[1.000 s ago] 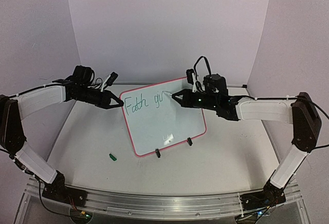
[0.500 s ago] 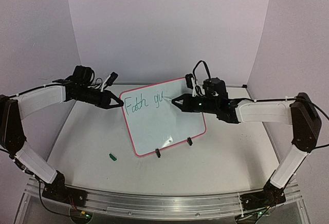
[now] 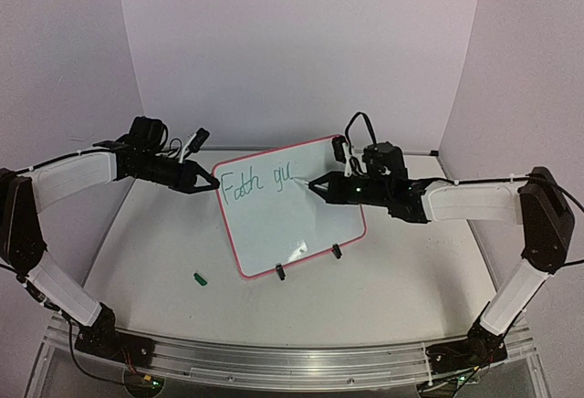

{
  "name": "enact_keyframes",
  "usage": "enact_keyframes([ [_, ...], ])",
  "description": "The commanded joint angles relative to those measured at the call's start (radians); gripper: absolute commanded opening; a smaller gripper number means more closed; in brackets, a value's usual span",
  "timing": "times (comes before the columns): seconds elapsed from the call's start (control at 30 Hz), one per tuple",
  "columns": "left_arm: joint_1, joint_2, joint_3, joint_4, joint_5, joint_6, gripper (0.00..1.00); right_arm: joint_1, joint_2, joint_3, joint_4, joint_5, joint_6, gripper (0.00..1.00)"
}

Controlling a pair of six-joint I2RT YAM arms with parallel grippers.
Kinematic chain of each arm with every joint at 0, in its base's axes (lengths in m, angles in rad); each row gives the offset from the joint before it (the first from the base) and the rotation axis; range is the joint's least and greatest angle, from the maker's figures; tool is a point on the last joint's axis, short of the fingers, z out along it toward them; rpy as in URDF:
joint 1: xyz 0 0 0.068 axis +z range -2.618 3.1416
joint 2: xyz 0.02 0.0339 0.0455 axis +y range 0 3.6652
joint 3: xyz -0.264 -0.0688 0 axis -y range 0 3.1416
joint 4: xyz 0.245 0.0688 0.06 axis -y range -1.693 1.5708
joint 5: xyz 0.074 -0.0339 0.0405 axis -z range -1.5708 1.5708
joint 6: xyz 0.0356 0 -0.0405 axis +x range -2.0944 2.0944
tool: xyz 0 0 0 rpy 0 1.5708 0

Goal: Write a sentence on the whiteboard

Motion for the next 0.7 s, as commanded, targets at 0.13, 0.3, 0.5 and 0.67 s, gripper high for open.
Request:
enact_keyframes([
  [0.13,-0.044,0.034,-0.002,-0.088,-0.056,0.088,0.0,-0.005,-0.092,-0.018,-0.029,0.065,-0.006,0.0],
  [0.3,-0.045,0.033,-0.003,-0.088,-0.057,0.087,0.0,-0.011,-0.152,-0.037,-0.049,0.063,-0.013,0.0],
  [0.5,-0.046,0.033,-0.004,-0.086,-0.056,0.085,0.0,-0.054,-0.198,-0.063,-0.049,0.012,-0.014,0.0],
  [0.67,-0.048,0.033,-0.003,-0.087,-0.056,0.086,0.0,-0.07,-0.175,-0.051,-0.047,-0.033,-0.02,0.0],
])
